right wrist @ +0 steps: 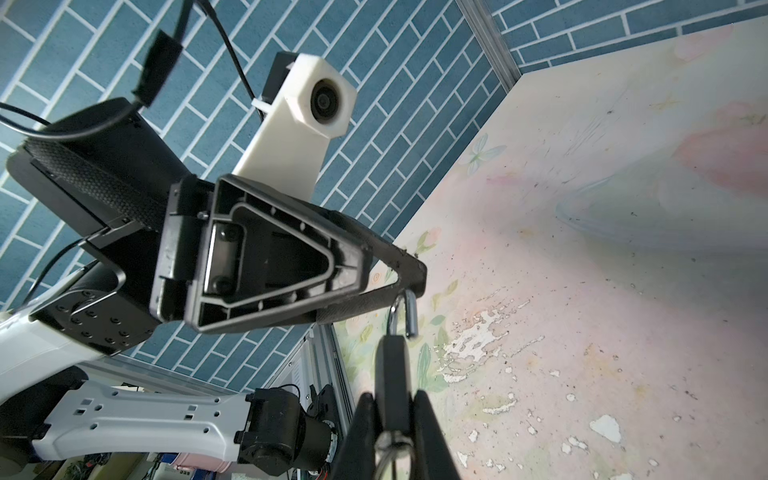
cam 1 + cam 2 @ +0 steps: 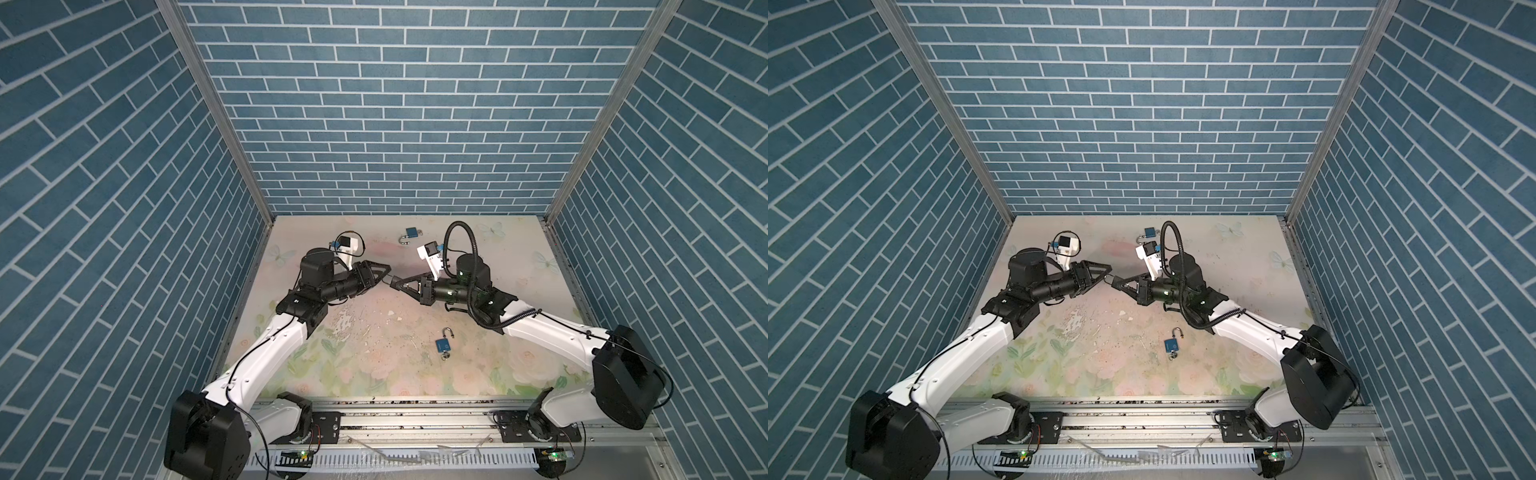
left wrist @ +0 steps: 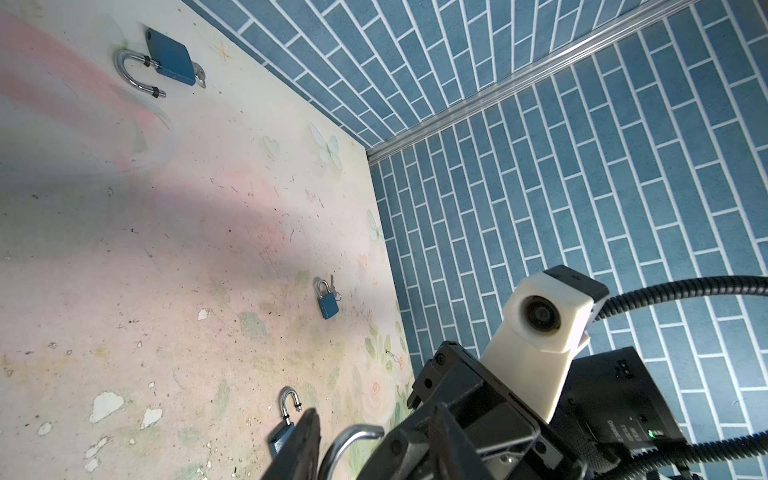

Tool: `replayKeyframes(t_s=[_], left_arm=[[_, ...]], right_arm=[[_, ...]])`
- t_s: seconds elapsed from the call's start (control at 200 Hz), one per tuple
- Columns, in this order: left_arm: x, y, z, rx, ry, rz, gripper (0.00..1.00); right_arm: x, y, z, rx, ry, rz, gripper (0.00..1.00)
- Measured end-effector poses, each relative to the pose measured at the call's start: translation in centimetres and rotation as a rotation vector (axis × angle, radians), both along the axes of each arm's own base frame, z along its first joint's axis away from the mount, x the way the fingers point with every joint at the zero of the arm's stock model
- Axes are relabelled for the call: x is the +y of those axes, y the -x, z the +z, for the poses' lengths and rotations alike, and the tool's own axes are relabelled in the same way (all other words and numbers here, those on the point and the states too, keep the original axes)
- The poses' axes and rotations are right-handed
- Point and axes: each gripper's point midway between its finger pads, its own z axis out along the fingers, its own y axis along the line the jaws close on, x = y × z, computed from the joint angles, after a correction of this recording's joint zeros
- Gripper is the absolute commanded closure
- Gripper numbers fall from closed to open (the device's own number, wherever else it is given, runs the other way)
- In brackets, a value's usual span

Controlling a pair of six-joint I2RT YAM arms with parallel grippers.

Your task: Lock with the key

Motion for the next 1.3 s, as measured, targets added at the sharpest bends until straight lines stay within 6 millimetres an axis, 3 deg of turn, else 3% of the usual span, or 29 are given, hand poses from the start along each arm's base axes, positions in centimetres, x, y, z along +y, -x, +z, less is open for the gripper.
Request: replayKeyframes(t_s=[0.515, 1.3], left_arm=[[-0.11, 0.39, 0.15, -0.01, -0.002, -0.02, 0.59], [-0.03, 0.52, 0.01, -0.015, -0.013, -0.021, 0.74]], right_arm=[[0.28, -0.18, 0.28, 0.024, -0.036, 0.017, 1.0], [0.22, -0.19, 0.68, 0.02, -0.052, 0.029, 1.0]])
